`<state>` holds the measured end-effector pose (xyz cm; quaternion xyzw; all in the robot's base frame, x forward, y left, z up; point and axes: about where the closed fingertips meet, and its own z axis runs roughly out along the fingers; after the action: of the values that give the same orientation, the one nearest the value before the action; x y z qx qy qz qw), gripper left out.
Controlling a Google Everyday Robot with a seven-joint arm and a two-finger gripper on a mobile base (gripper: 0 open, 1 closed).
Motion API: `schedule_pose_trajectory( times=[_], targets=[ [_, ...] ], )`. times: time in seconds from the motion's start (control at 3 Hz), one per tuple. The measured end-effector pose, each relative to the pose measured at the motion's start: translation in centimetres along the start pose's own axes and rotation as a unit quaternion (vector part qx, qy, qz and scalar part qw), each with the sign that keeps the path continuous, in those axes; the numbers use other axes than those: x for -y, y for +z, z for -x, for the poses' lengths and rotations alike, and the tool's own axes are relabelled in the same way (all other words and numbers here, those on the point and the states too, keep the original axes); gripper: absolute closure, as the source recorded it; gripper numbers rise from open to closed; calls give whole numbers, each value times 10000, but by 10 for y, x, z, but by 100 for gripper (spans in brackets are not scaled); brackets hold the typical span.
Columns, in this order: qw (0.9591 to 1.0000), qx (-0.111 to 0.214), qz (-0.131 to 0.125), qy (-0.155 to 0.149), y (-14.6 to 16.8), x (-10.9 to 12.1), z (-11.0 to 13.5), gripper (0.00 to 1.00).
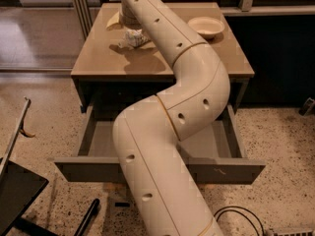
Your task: Place blue plastic bottle into top drawer
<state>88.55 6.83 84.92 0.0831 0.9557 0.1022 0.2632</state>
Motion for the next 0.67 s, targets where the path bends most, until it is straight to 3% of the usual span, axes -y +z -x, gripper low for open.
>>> schedule_pose_trajectory(
  times=[0.67],
  targets=[
    [9999,-32,-23,-99,5,-5,-4,0]
  ],
)
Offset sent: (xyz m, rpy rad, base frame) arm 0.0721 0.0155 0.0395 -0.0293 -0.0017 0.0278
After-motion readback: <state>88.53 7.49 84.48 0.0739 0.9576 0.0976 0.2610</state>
